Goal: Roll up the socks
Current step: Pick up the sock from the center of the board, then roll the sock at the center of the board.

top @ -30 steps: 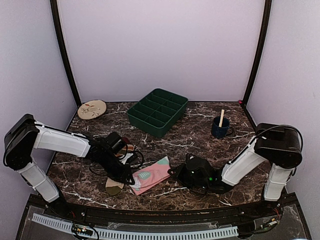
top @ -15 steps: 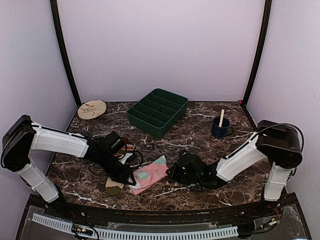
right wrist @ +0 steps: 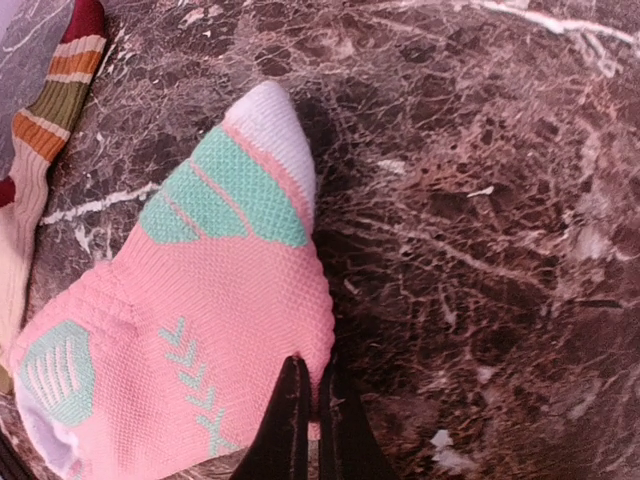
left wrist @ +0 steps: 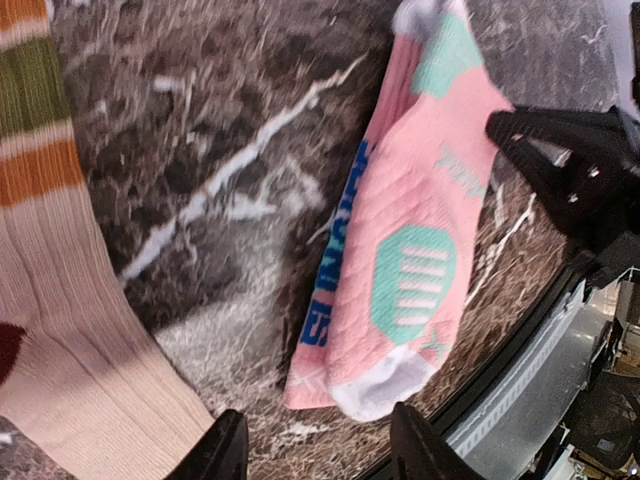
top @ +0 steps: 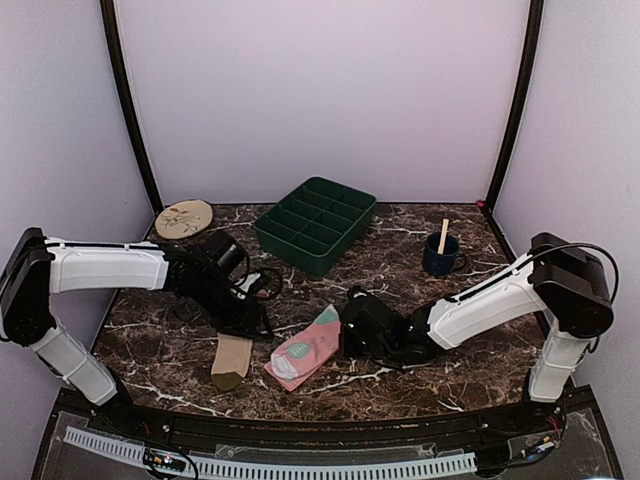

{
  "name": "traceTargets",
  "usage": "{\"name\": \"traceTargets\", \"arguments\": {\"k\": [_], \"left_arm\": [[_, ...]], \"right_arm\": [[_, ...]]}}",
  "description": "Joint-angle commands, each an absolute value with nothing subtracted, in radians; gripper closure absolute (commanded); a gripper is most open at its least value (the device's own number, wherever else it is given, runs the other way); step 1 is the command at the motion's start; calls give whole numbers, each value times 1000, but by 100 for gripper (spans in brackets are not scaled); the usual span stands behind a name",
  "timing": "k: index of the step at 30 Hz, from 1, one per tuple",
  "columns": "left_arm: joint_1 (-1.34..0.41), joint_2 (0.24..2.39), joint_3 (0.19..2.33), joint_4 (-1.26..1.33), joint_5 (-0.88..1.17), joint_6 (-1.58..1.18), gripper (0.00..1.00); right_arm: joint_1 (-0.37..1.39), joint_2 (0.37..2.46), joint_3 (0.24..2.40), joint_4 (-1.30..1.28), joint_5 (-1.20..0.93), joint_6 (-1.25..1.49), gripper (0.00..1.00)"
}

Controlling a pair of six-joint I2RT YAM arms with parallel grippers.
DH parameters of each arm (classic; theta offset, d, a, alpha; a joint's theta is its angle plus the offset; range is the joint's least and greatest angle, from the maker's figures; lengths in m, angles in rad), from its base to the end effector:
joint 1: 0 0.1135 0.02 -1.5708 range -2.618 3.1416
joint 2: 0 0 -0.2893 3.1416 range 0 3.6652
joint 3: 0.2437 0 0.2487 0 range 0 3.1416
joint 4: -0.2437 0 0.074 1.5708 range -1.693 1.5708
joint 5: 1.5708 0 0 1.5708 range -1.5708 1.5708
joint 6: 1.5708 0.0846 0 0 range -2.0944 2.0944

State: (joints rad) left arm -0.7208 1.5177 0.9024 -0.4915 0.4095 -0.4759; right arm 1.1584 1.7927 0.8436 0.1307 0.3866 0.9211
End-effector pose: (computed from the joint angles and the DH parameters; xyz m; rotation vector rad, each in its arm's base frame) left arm 0.2063 -0.2261 0.1765 0.4885 2.8208 -0.8711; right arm 0.1804 0.3327 0.1232 -0.0990 2.3846 0.5746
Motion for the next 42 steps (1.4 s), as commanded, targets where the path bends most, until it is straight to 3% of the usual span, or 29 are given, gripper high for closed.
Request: {"name": "traceTargets", "arguments": {"k": [1,10,21,42], "left_arm": [[-675,1567,1025,-509,470,-418,48],[-630,1806,1223,-383,627,-251,47],[-589,1964,1431,-391,841,-375,44],[-583,2021,1457,-577,1024,-403,37]], "right_arm": [[1171,1752,863,56,488,765,100],[1233,1742,911,18,611,570,100],[1297,1769,963,-30,738,448,100],[1339,1825,997,39,831,272,100]]}}
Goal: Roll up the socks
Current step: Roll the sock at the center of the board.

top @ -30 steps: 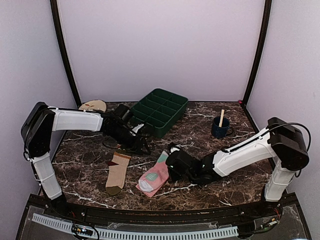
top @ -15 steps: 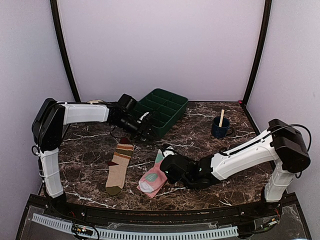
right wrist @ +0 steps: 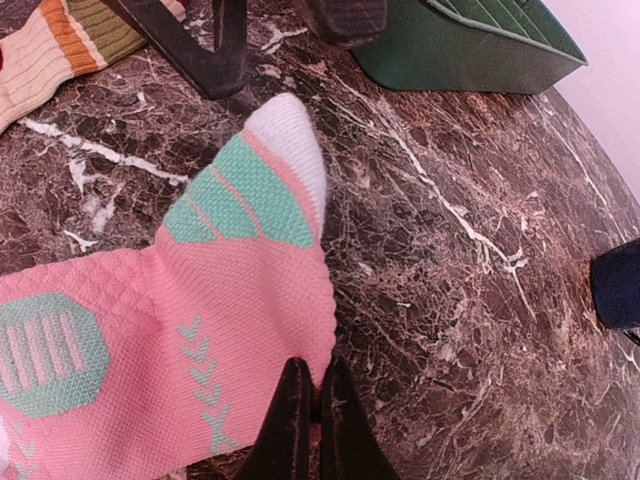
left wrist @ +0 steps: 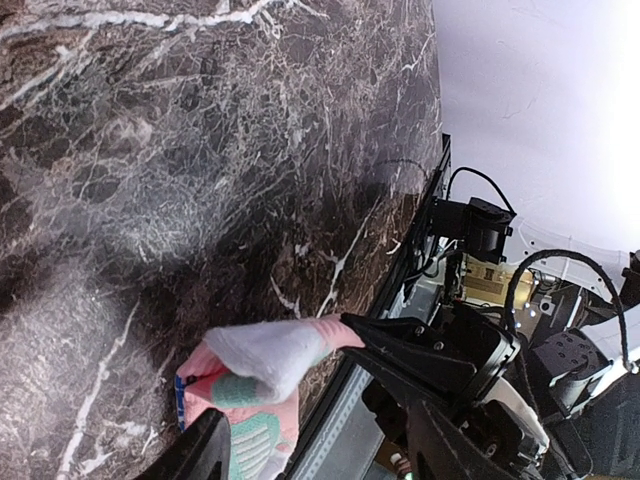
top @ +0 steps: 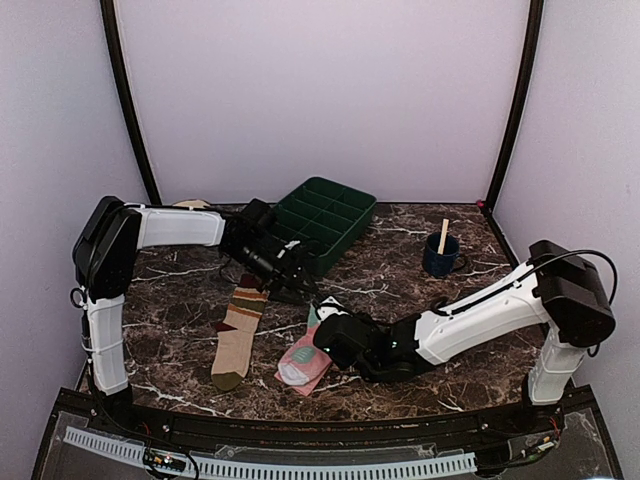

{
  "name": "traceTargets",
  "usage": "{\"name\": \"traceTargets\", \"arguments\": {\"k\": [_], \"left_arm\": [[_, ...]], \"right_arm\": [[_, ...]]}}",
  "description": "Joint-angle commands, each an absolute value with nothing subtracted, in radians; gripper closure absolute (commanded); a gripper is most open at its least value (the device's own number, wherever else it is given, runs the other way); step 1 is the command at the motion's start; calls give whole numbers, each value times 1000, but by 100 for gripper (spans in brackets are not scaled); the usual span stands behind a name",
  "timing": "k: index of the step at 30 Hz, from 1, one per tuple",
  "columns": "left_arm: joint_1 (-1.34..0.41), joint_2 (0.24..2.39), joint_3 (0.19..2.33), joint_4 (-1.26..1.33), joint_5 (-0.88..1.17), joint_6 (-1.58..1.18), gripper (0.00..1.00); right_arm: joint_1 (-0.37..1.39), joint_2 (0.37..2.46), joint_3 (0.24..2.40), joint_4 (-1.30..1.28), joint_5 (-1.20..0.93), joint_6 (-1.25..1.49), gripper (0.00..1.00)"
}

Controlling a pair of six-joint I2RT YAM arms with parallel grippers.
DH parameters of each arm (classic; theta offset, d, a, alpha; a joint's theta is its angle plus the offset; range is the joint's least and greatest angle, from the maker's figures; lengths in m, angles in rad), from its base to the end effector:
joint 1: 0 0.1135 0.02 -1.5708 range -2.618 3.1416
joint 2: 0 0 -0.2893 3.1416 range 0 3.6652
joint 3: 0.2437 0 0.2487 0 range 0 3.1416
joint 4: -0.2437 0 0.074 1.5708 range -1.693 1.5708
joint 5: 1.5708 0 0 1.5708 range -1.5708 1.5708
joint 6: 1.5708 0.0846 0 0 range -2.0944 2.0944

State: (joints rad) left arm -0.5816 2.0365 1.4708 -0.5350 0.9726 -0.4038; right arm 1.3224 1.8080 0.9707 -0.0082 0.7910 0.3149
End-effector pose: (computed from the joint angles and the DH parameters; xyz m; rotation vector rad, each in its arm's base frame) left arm 0.3300 -0.3006 0.1848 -0.5683 -2.6046 1.5314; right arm 0.1524 0.3561 0.1557 -0.7219 1.9985 -0.0172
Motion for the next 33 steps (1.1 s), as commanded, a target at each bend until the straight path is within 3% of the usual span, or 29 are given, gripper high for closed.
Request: {"name": "traceTargets", "arguments": {"k": [1,16,22,28,33], "left_arm": [[-583,2022,1455,-571,1034,-411,36],[-581,2050,1426,-545,1079,-447,37],[-580,2066,1433,-547,1086,-442,42],[-580,2065,1411,-551,1092,-433,55],[-579,2062,1404,-540,1098,-438,72]], "right_arm": [[1342,1827,998,41,836,264,100],[1383,1834,1012,74,892,201,100],[1398,1832,1010,78,906,188,100],[1405,1835,1006,75,915,187,100],[1407,1845,1009,72,917,194,100]]}}
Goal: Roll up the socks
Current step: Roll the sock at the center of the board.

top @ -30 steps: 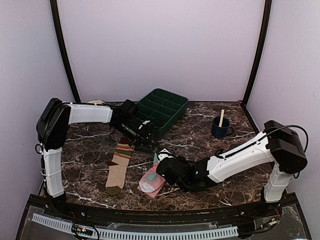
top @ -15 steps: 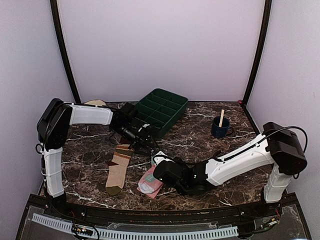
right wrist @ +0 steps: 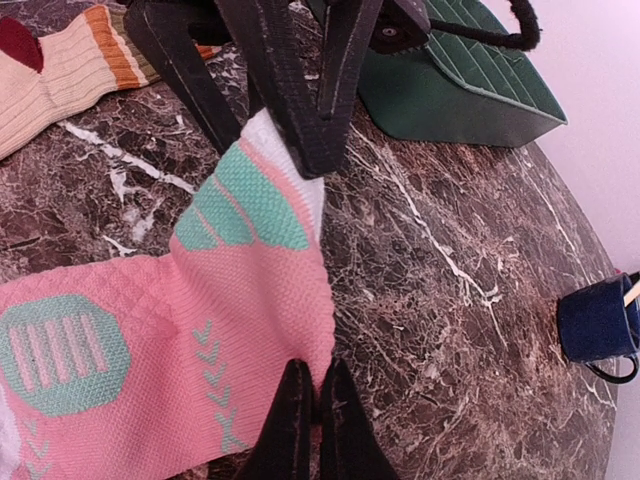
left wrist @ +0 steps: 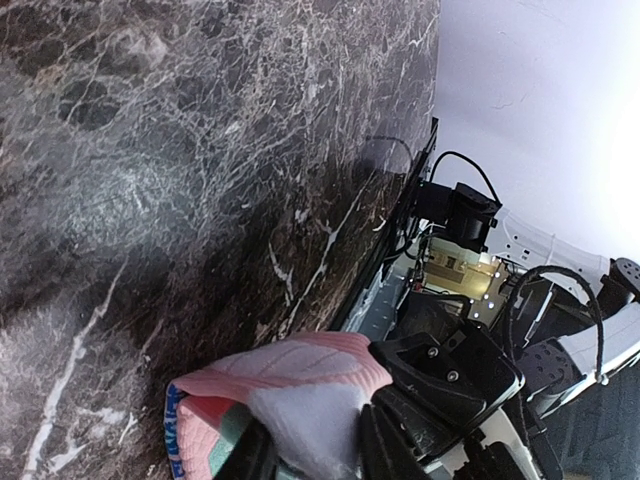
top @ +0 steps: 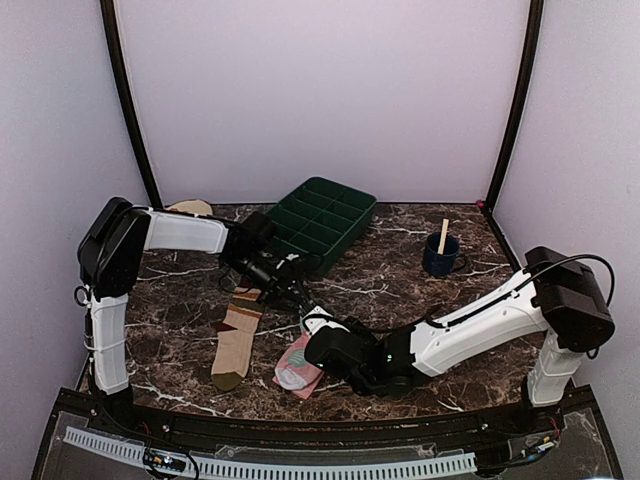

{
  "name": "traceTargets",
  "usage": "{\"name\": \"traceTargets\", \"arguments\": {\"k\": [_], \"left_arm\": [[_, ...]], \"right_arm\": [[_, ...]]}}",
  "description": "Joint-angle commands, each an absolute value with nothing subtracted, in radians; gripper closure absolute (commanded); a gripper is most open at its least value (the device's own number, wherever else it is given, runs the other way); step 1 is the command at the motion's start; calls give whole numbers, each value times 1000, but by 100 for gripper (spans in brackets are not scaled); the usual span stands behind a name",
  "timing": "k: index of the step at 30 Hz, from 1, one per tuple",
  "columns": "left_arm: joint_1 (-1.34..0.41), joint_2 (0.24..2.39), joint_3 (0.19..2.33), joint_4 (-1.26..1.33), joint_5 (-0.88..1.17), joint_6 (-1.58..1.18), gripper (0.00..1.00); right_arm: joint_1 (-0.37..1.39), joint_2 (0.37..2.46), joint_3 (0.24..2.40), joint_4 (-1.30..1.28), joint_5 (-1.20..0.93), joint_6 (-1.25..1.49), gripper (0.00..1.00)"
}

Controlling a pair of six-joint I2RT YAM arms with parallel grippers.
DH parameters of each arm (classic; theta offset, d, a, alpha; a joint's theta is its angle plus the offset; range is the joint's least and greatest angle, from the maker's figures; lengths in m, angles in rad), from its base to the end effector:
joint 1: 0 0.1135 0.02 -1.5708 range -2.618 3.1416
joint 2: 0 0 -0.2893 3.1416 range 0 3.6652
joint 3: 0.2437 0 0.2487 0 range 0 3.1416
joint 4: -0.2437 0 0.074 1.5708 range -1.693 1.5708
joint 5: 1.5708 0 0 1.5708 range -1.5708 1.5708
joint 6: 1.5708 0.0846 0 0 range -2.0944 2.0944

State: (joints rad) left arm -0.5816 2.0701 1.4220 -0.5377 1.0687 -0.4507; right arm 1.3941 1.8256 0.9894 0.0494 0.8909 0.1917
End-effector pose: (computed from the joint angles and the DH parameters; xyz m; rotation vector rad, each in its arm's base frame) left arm 0.3188 -0.2983 0.1633 -0.4498 -2.4678 1.5223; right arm 0.1332 0.3714 0.1645 -0.8036 1.8676 -0.0809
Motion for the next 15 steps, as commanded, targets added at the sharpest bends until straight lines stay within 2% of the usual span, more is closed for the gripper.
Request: {"name": "traceTargets", "arguments": {"k": [1,3,6,15], "left_arm": [[-580,2062,1404,-538,1100,-439,74],[-580,2062,1402,-534,1098,-439,82],[-580,2059,1394,-518,1094,-439,89],[-580,2007,1279,-286,1099,-500,98]], "right_arm": [[1407,1848,1011,70,917,196,100],[1407,1852,1013,68,918,201,100],[1407,1857,1015,61,920,210,100],[1401,1859,1017,16,927,265,100]]}}
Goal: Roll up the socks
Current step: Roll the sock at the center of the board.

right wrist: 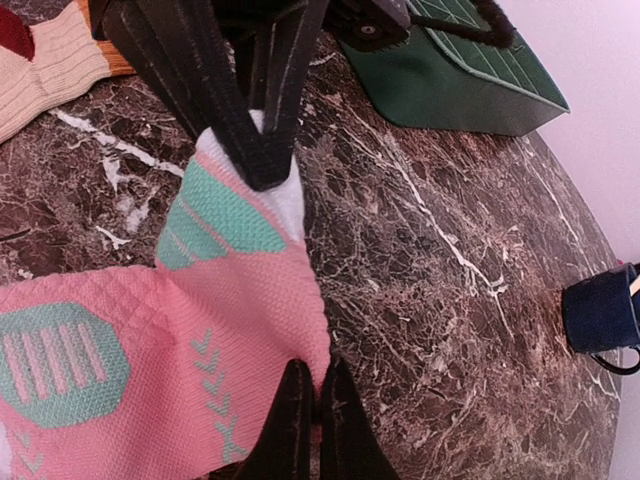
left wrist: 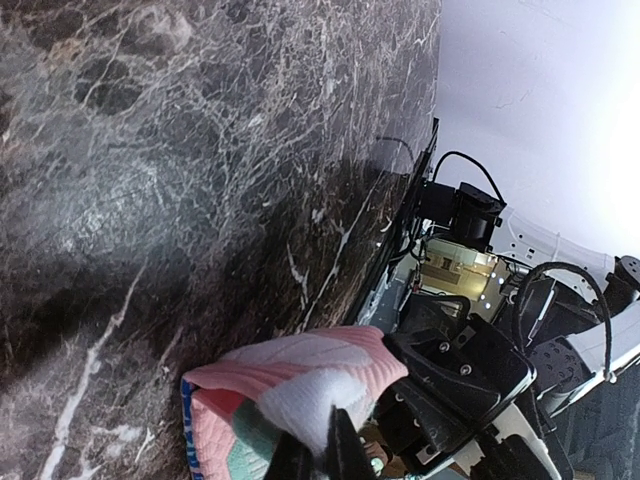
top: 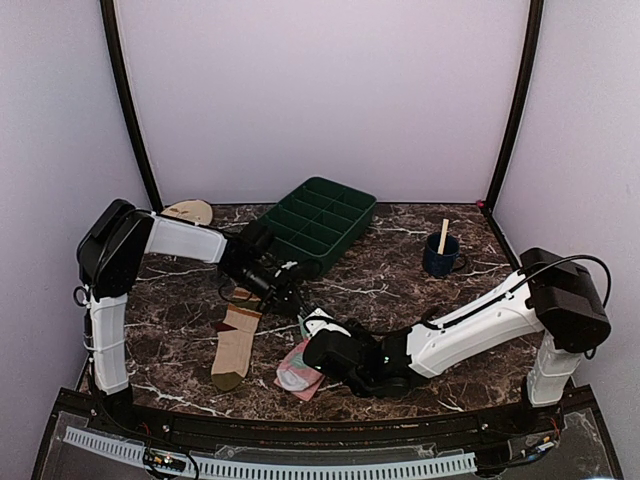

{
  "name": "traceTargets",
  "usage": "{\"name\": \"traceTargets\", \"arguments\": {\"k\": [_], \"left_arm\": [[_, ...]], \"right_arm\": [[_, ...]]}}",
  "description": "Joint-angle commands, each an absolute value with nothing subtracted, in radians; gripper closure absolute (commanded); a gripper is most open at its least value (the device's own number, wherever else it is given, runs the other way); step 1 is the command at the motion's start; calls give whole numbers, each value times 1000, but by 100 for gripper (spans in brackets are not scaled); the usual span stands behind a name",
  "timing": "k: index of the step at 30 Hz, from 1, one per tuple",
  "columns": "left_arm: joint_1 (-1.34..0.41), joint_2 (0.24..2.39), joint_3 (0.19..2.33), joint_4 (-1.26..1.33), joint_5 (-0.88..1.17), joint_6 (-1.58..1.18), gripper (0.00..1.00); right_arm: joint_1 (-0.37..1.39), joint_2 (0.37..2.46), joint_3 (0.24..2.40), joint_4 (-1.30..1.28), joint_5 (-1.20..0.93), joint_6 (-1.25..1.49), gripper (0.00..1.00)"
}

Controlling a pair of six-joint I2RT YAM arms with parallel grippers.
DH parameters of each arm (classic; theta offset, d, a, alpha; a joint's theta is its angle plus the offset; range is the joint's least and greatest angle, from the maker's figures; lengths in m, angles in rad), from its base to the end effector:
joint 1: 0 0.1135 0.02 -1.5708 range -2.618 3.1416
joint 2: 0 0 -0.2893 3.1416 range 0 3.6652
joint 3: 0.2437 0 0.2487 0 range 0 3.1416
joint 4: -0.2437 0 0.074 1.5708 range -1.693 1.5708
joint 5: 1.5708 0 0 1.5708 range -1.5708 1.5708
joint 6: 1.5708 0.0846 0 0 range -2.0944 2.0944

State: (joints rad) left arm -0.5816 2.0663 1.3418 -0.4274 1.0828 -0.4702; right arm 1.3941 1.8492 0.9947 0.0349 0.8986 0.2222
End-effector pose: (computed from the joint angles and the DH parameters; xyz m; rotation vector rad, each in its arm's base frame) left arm 0.3135 -0.2955 0.1491 -0.4545 -2.4580 1.5541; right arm 0.1337 0.3720 0.1564 -0.7926 1.8848 -0.0965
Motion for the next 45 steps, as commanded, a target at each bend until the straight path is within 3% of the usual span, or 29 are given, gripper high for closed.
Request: {"name": "traceTargets", "arguments": {"k": [1,6,13,26,33,34,45], "left_arm": [[-580,1999,1261,-244,1102,-511,98],[-580,1960,1174,-37,1098,-565,100],[-581,1903,1107,120,1038,-570,100],[-594,1847,1067,182,940,-442,100],[-609,1826,1026,226,911,-384,100],[-610,1823,1024,227,907,-377,100],[-671,1804,1005,273,828,-309,100]], "right_arm": [[1399,1859,1016,10,925,274,100],[1383,1840,1003,-4,905,329,100],[1358,1801,972,-35,860,411,88],[1303,1571,818,0,747,627,53],[1152,1395,672,149,514,767,50],[1124,1383,664,163,408,837,50],[918,1421,573,432,-62,1323,45]]}}
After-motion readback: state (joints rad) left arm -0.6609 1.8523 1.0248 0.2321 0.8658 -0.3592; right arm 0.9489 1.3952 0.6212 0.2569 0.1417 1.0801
